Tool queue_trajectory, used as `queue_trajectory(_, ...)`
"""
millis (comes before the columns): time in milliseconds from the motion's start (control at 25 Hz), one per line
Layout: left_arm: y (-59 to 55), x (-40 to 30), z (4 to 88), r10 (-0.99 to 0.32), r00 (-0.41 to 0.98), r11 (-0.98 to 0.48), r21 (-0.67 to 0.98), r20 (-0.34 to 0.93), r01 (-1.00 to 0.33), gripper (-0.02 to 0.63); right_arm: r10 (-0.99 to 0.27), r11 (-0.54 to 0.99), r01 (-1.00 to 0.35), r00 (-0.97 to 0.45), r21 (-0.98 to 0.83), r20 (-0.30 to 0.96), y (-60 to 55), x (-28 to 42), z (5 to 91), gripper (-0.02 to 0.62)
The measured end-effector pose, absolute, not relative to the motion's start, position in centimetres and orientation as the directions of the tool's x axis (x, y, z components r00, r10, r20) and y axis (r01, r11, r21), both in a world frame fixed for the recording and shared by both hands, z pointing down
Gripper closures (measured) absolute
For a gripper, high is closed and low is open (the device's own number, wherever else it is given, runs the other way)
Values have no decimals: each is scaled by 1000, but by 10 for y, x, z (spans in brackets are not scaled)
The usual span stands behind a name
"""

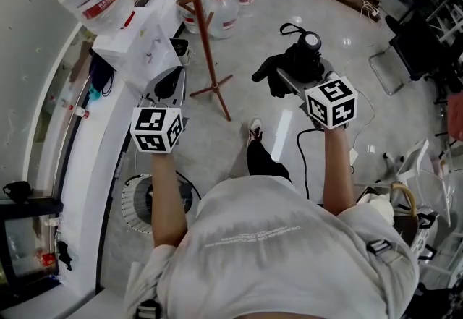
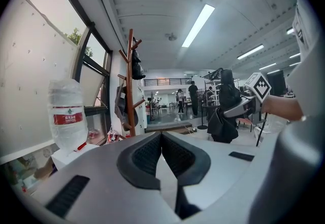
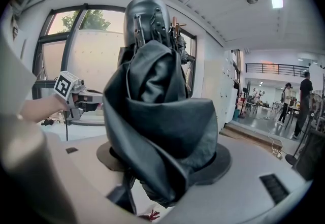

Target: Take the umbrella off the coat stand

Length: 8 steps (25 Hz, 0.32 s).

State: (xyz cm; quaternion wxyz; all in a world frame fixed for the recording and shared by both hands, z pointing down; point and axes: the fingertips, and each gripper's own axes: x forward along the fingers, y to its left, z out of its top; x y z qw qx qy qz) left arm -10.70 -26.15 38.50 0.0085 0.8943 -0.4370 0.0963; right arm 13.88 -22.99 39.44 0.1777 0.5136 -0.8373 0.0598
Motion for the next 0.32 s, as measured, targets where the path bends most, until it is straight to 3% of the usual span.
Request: queue_trajectory(320, -263, -102, 389, -769, 613, -628, -34, 178, -778, 591, -824, 483, -872, -420, 84, 379, -233, 139, 403, 295)
